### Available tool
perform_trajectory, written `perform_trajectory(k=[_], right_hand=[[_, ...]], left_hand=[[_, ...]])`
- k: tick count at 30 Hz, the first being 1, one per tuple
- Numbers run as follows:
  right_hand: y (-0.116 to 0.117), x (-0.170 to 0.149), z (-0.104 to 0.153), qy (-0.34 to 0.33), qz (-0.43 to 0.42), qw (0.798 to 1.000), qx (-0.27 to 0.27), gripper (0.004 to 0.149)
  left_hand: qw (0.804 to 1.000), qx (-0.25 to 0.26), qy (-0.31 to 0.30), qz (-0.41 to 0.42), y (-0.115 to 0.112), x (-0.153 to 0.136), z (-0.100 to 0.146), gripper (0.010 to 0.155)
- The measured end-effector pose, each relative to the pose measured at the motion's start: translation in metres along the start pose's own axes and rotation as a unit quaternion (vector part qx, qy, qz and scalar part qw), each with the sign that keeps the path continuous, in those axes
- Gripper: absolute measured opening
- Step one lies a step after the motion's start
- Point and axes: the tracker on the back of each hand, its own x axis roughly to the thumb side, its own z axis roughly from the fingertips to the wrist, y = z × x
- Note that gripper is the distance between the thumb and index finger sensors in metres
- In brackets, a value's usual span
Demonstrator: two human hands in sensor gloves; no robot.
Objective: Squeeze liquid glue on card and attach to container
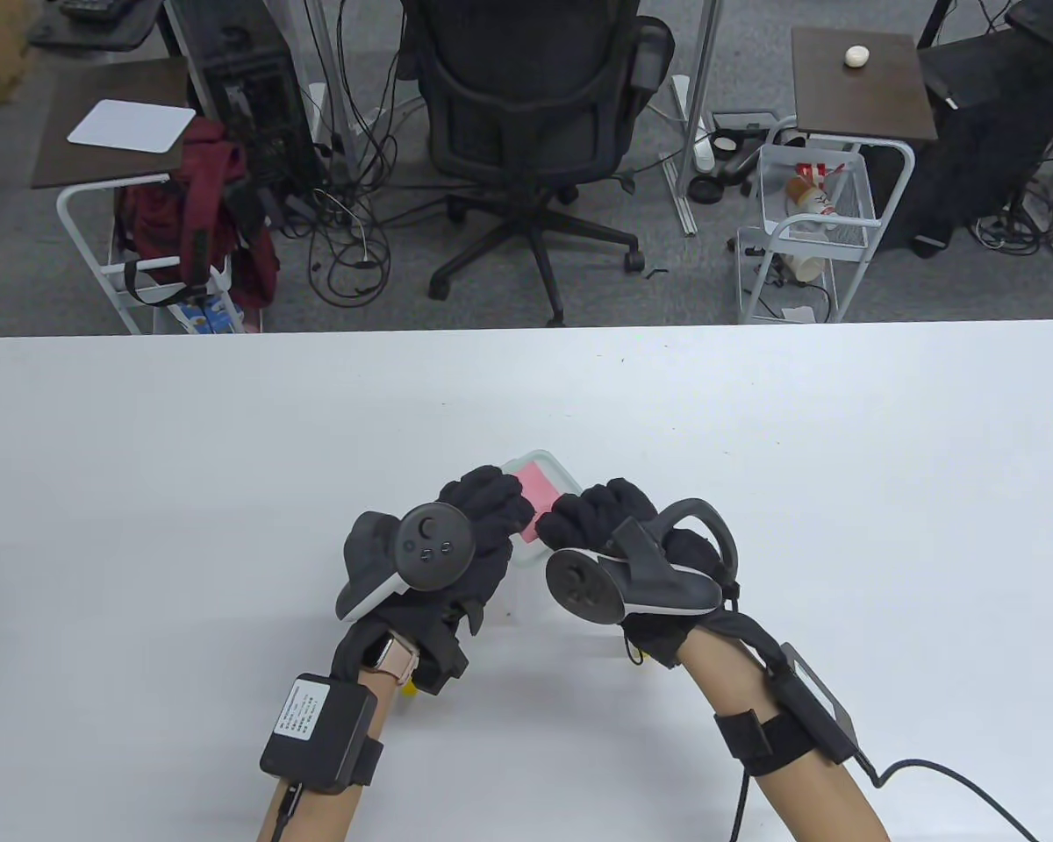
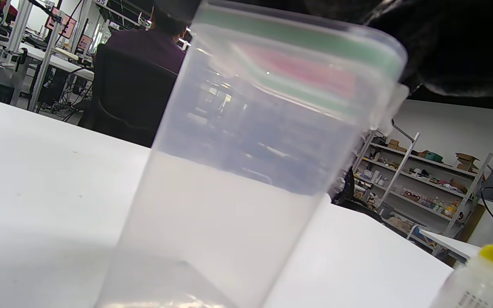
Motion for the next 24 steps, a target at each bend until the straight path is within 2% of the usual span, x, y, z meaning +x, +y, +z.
perform_trajectory(k=[10, 24], right_hand=[[0.003, -0.006, -0.021, 0.028, -0.035, 0.999, -0.001, 0.039], [0.004, -0.004, -0.012, 0.013, -0.015, 1.0, -0.012, 0.041]], left_hand=[[1.0, -0.002, 0.001, -0.001, 0.0, 0.0, 0.0, 0.049], [1.0, -0.002, 0.011, -0.008, 0.0, 0.001, -0.001, 0.048]])
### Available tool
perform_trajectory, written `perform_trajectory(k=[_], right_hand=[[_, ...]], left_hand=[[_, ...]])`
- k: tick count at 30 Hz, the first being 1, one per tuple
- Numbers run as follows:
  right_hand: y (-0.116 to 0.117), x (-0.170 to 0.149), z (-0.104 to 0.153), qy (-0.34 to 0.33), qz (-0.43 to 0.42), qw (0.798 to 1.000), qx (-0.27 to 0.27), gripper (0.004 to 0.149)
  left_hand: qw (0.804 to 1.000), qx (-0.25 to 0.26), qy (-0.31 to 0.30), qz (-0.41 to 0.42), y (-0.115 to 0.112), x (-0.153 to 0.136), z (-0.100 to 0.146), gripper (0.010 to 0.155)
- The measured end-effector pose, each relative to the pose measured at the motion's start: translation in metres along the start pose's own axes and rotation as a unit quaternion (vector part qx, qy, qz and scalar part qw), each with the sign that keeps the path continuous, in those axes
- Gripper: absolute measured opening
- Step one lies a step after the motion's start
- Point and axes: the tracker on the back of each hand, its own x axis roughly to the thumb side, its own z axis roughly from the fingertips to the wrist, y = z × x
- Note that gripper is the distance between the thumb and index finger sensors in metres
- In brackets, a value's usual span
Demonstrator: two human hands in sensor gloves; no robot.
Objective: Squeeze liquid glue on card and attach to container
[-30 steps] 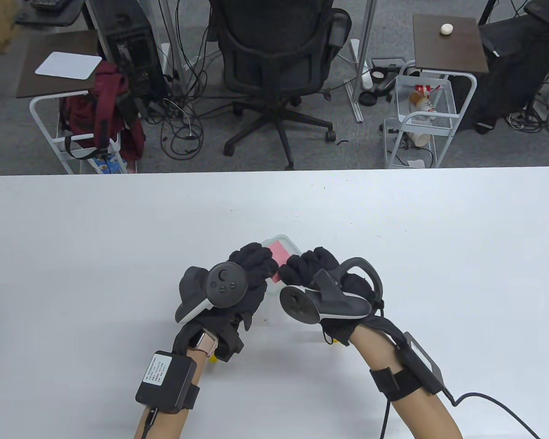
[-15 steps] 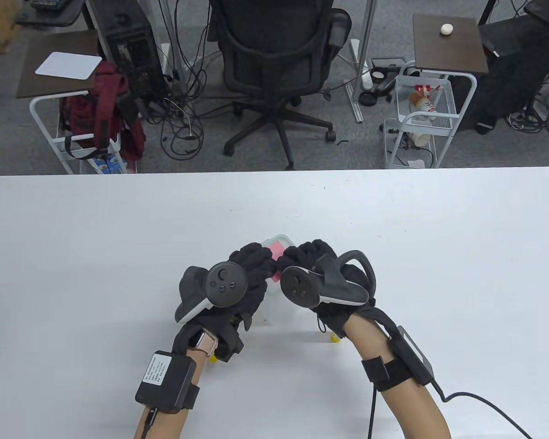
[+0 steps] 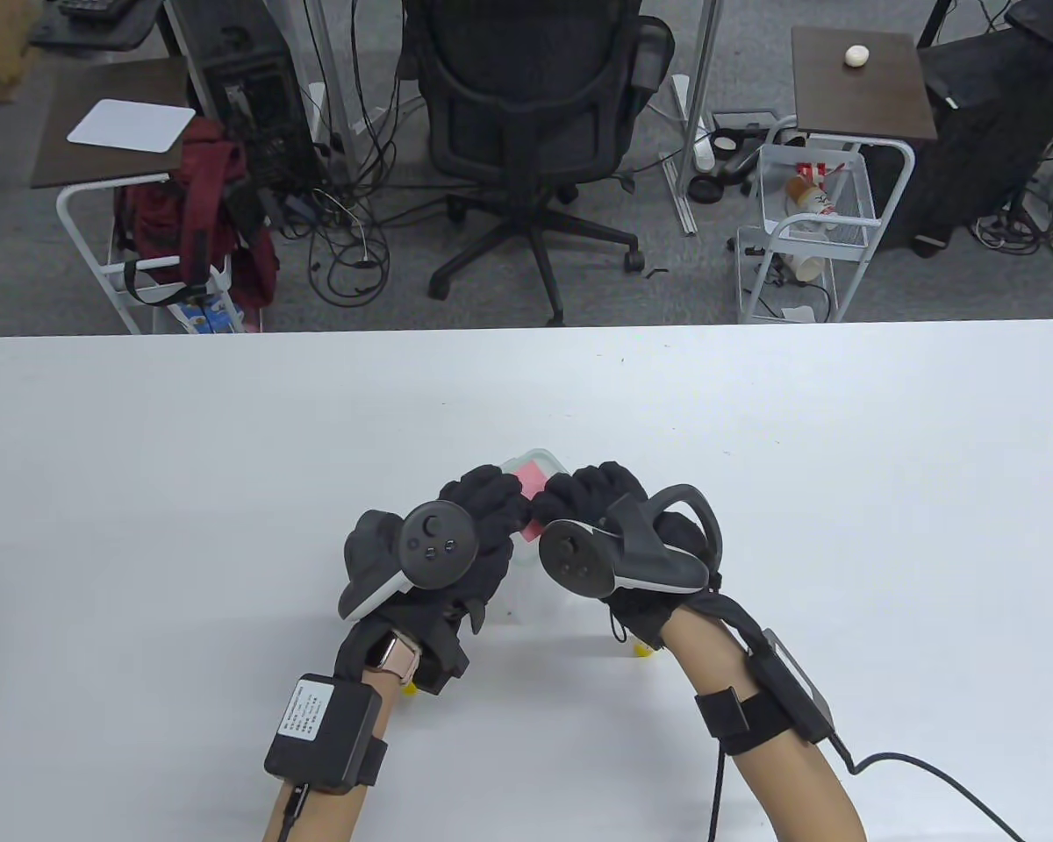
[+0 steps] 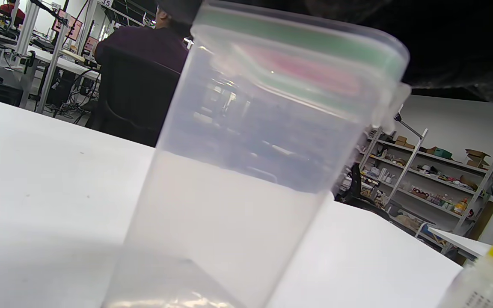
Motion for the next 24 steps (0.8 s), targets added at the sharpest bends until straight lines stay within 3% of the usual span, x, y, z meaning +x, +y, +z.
perform_trajectory(k=[12, 19, 24], right_hand=[[-0.004, -0.008, 0.035, -0.035, -0.049, 0.998, -0.013, 0.041], [-0.014, -0.028, 0.095, -0.027, -0.165, 0.98, -0.109, 0.044], [0.0, -0.043, 0.139, -0.006, -0.188, 0.969, -0.158, 0.046]], left_hand=[[1.0, 0.004, 0.003, 0.019, -0.001, -0.001, 0.001, 0.048], [0.999, -0.013, 0.014, 0.03, -0.004, -0.003, 0.002, 0.052], [0.999, 0.014, 0.038, 0.015, -0.002, -0.002, 0.013, 0.056]])
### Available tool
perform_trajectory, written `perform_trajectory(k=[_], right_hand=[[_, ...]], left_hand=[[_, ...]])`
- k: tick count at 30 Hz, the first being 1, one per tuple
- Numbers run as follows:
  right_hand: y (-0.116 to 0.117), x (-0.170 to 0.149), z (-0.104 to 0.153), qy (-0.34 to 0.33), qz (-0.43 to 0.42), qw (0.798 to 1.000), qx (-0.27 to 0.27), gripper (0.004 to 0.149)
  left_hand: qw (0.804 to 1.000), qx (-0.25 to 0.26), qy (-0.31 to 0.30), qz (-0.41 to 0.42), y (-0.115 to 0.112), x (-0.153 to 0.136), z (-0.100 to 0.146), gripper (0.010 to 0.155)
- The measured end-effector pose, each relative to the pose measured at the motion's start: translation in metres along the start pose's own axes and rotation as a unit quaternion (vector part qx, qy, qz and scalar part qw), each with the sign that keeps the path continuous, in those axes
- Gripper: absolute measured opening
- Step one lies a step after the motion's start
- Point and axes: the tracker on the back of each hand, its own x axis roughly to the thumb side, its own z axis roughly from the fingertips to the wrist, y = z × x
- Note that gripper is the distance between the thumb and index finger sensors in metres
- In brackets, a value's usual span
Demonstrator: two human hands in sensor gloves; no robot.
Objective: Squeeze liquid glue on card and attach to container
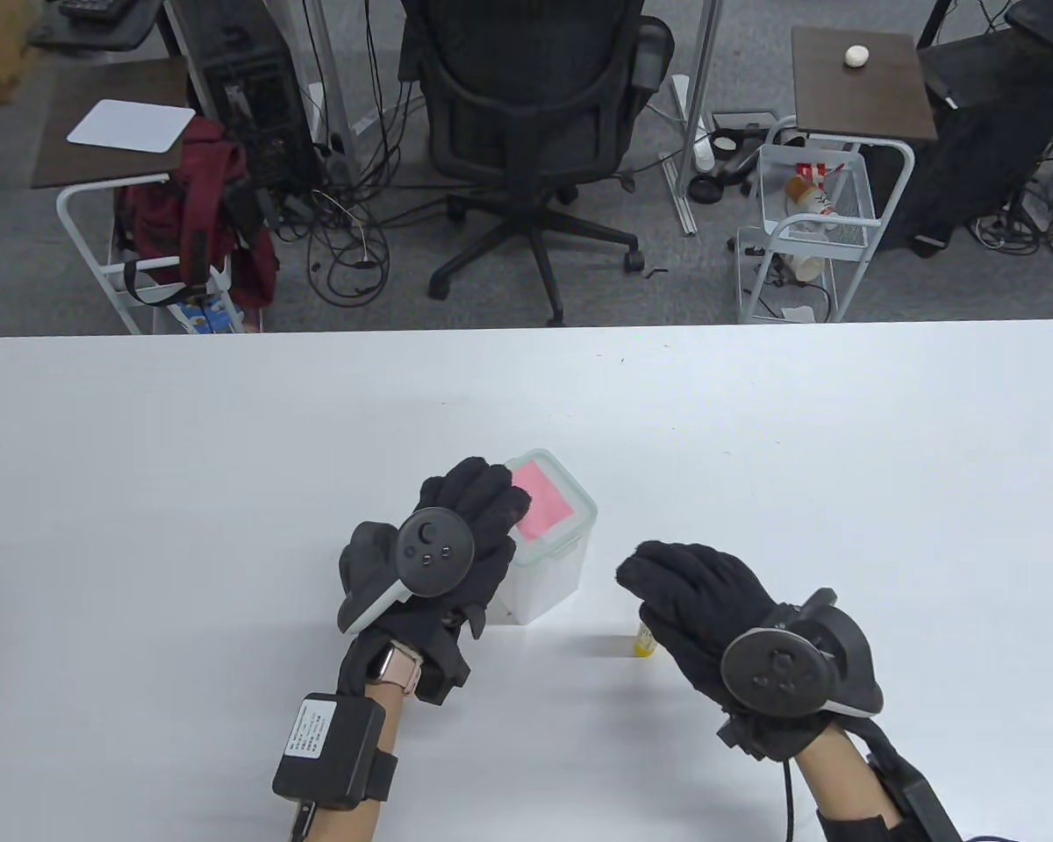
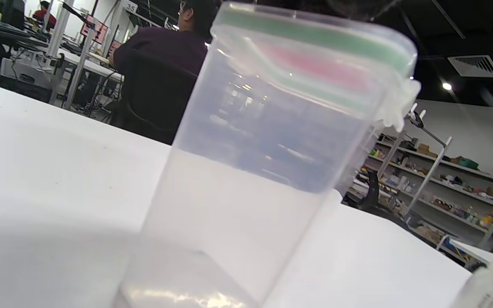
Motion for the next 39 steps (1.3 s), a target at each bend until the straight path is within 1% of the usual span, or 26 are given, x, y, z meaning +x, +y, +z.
perform_trajectory(k=[2, 5, 7, 8, 11, 14, 18, 21, 23, 26, 34, 37, 39], right_hand=[[0.003, -0.008, 0.016, 0.012, -0.012, 1.0, -0.01, 0.047], [0.009, -0.023, 0.038, 0.033, -0.044, 0.998, -0.028, 0.047], [0.014, -0.032, 0.049, 0.048, -0.067, 0.996, -0.038, 0.047], [0.016, -0.037, 0.055, 0.058, -0.082, 0.994, -0.045, 0.047], [0.023, -0.048, 0.067, 0.073, -0.124, 0.987, -0.071, 0.047], [0.029, -0.054, 0.076, 0.084, -0.155, 0.979, -0.098, 0.048], [0.037, -0.062, 0.084, 0.111, -0.164, 0.973, -0.121, 0.051], [0.046, -0.069, 0.091, 0.131, -0.179, 0.966, -0.134, 0.053], [0.051, -0.074, 0.094, 0.144, -0.193, 0.961, -0.133, 0.055], [0.052, -0.079, 0.096, 0.159, -0.196, 0.959, -0.131, 0.056], [0.055, -0.087, 0.1, 0.204, -0.195, 0.95, -0.137, 0.062], [0.059, -0.088, 0.099, 0.211, -0.189, 0.951, -0.122, 0.065], [0.066, -0.088, 0.095, 0.214, -0.188, 0.954, -0.097, 0.069]], left_hand=[[1.0, 0.012, 0.004, 0.028, 0.002, 0.0, 0.01, 0.057], [0.995, 0.044, 0.008, 0.085, 0.003, -0.002, 0.035, 0.06], [0.99, 0.059, 0.002, 0.128, -0.001, -0.001, 0.053, 0.062], [0.986, 0.064, -0.003, 0.155, -0.005, -0.001, 0.065, 0.063], [0.978, 0.071, -0.012, 0.195, -0.019, 0.003, 0.094, 0.064], [0.973, 0.073, -0.009, 0.218, -0.033, 0.007, 0.11, 0.064], [0.966, 0.07, 0.004, 0.248, -0.051, 0.004, 0.12, 0.063], [0.957, 0.077, 0.028, 0.278, -0.064, -0.006, 0.124, 0.062], [0.955, 0.074, 0.034, 0.287, -0.066, -0.01, 0.126, 0.061], [0.949, 0.084, 0.047, 0.299, -0.067, -0.016, 0.126, 0.06], [0.951, 0.073, 0.052, 0.294, -0.071, -0.019, 0.126, 0.059], [0.948, 0.073, 0.058, 0.304, -0.071, -0.022, 0.126, 0.059], [0.947, 0.073, 0.063, 0.306, -0.071, -0.024, 0.126, 0.058]])
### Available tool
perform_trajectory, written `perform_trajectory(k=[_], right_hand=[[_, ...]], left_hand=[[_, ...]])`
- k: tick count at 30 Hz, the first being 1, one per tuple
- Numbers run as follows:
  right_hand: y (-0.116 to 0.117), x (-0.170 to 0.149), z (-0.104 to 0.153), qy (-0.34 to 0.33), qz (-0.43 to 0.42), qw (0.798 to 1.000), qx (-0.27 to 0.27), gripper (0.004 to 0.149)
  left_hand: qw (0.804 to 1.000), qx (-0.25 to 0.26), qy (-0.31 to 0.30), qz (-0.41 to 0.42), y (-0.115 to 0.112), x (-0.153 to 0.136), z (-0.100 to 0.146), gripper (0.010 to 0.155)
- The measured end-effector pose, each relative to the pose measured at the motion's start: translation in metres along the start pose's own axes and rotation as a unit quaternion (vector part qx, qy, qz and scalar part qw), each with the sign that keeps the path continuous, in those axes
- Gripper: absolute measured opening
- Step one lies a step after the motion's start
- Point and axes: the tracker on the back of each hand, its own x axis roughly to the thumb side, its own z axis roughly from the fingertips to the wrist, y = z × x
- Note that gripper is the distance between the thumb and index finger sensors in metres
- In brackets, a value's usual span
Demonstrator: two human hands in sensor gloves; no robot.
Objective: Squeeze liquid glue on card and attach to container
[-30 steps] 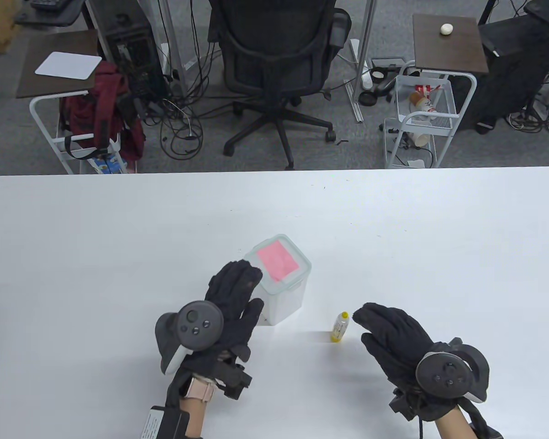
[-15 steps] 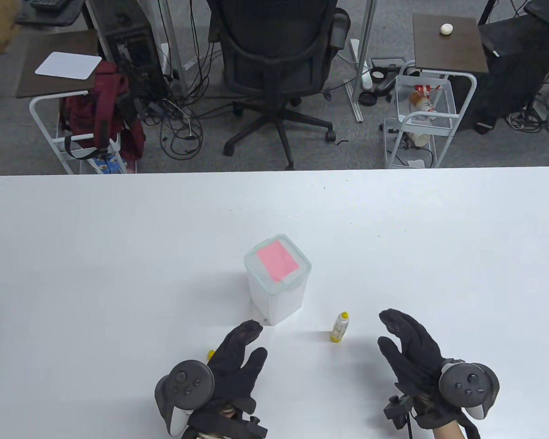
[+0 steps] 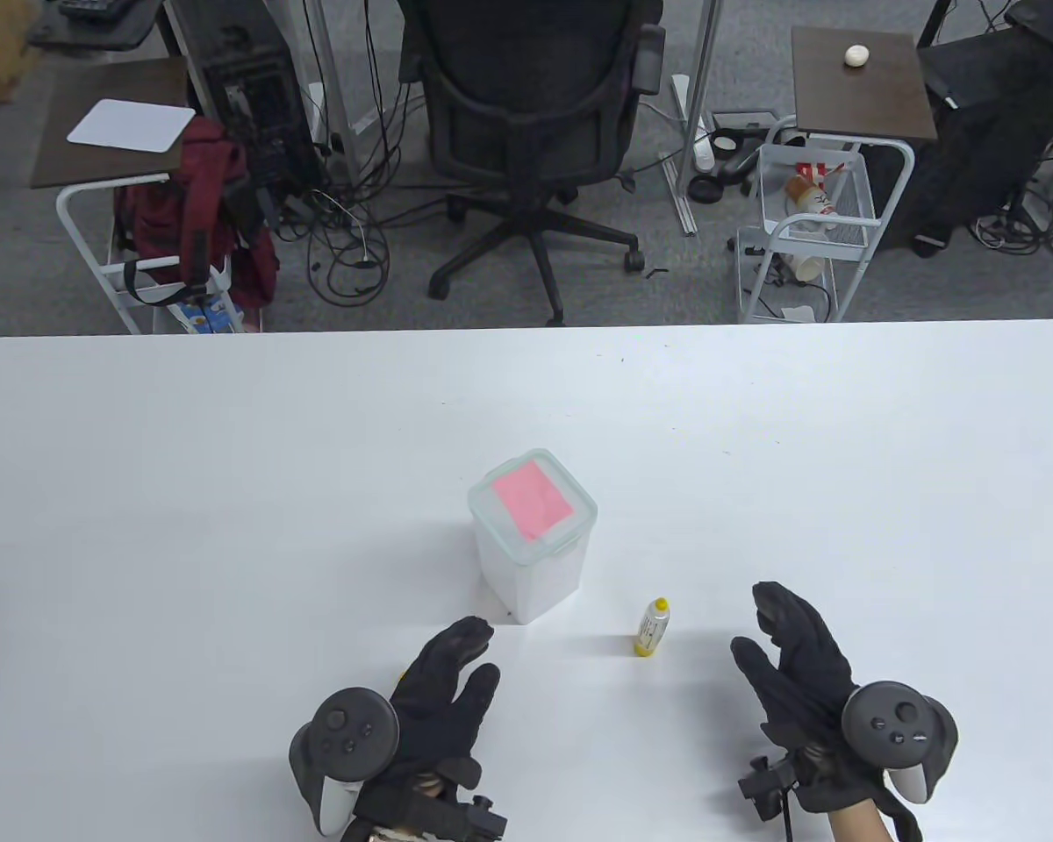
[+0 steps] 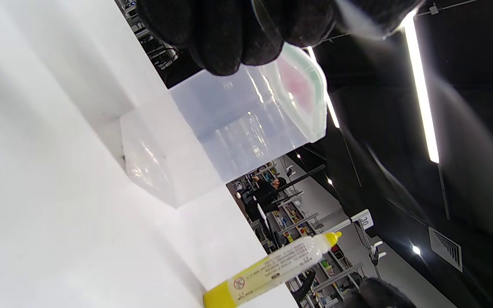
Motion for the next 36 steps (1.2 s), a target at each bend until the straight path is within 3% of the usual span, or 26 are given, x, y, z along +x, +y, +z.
perform_trajectory(k=[5, 13, 18, 23, 28, 36], right_hand=[[0.028, -0.003, -0.01, 0.021, 0.012, 0.997, 0.079, 0.075], [0.065, 0.002, -0.031, 0.053, 0.01, 0.988, 0.147, 0.081], [0.078, 0.006, -0.038, 0.06, 0.012, 0.984, 0.165, 0.076], [0.083, 0.01, -0.038, 0.054, 0.037, 0.983, 0.17, 0.056], [0.083, 0.017, -0.033, 0.011, 0.035, 0.988, 0.151, 0.055], [0.083, 0.028, -0.024, -0.03, -0.005, 0.99, 0.14, 0.055]], left_hand=[[1.0, 0.009, 0.008, -0.005, 0.005, -0.003, 0.0, 0.058], [0.999, 0.027, 0.019, 0.004, 0.013, -0.008, -0.001, 0.058], [0.999, 0.038, 0.032, -0.006, 0.017, -0.012, -0.002, 0.059], [0.997, 0.051, 0.046, -0.035, 0.022, -0.014, -0.002, 0.06], [0.991, 0.056, 0.069, -0.104, 0.023, -0.016, -0.003, 0.062], [0.955, 0.033, 0.134, -0.263, 0.019, -0.021, -0.005, 0.069]])
